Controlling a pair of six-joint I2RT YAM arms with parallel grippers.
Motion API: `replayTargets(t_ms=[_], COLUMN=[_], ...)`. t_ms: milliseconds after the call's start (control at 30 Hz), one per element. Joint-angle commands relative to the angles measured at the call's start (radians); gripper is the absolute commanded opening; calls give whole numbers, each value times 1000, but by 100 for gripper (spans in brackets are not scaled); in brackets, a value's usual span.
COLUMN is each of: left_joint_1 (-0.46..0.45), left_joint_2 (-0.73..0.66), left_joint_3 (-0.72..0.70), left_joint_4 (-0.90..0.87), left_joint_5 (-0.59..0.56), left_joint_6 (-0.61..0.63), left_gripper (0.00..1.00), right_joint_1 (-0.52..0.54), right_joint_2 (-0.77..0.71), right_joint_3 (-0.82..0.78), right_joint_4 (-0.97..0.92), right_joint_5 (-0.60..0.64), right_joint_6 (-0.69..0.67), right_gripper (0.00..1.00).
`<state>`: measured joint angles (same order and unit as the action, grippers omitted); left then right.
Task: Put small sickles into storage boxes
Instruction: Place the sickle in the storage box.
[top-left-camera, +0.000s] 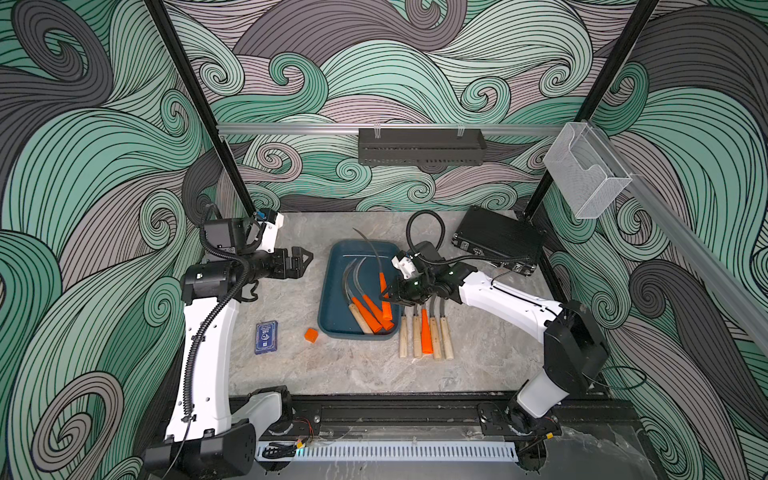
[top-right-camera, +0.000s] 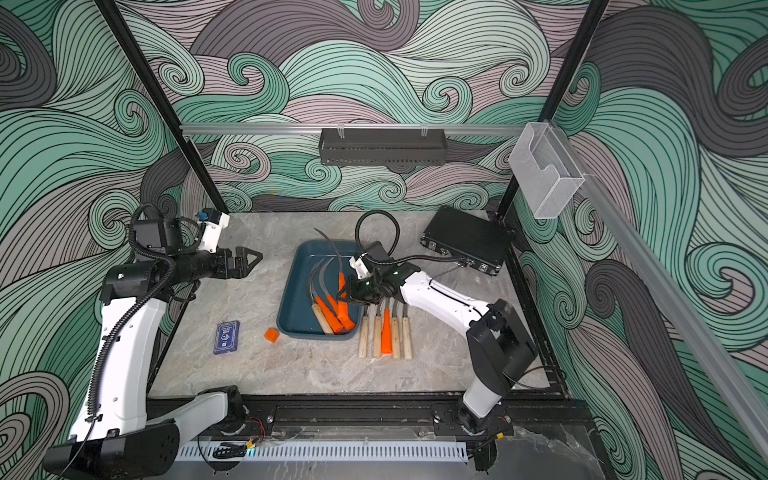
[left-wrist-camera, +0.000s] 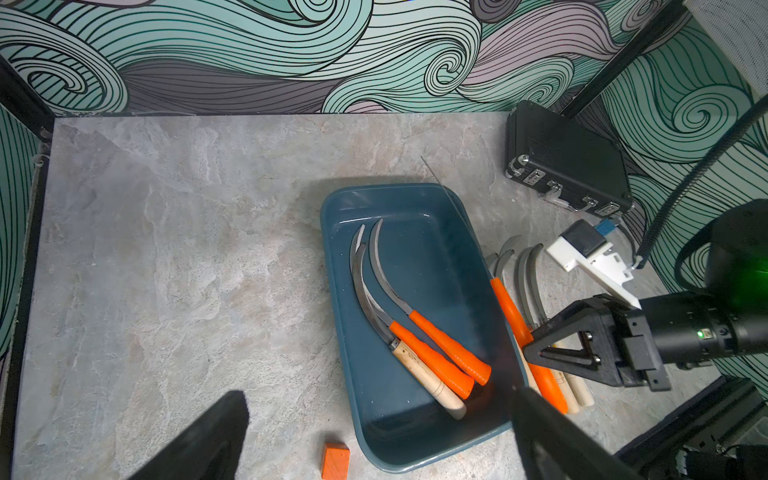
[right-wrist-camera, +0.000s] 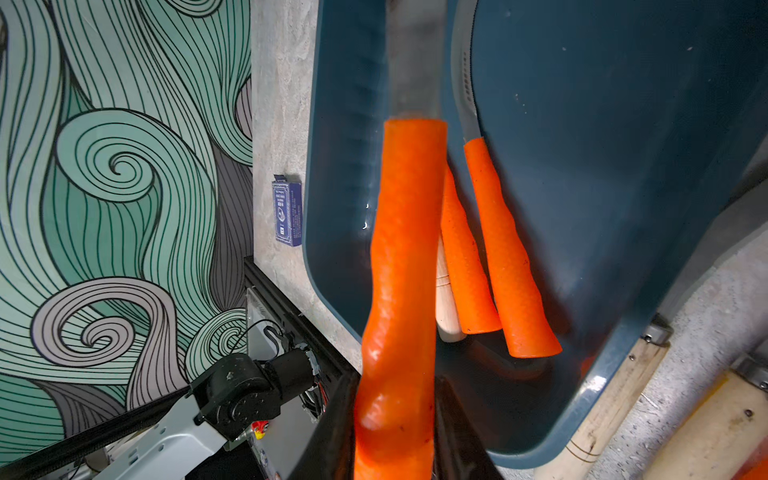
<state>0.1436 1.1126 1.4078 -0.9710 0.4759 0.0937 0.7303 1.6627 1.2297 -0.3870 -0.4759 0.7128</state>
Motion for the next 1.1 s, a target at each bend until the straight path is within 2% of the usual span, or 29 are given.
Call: replayTargets(t_ms=[0,600,1067], left_joint_1=[7,7,7], left_joint_2=[-18,-22,-25], left_joint_3=[20,41,33], left_joint_4=[5,-9,-11], left_joint_5=[-2,-2,-2], left_joint_6=[1,7,19], left_gripper=[99,99,99], right_joint_1=[15,54,72], right_joint_2=[27,147,192], right_joint_3=[41,190,205], right_joint_4=[-40,-172,-207], right_joint_5=[56,162,195], right_joint_6=[-37,-100,-121], right_gripper=[0,0,0])
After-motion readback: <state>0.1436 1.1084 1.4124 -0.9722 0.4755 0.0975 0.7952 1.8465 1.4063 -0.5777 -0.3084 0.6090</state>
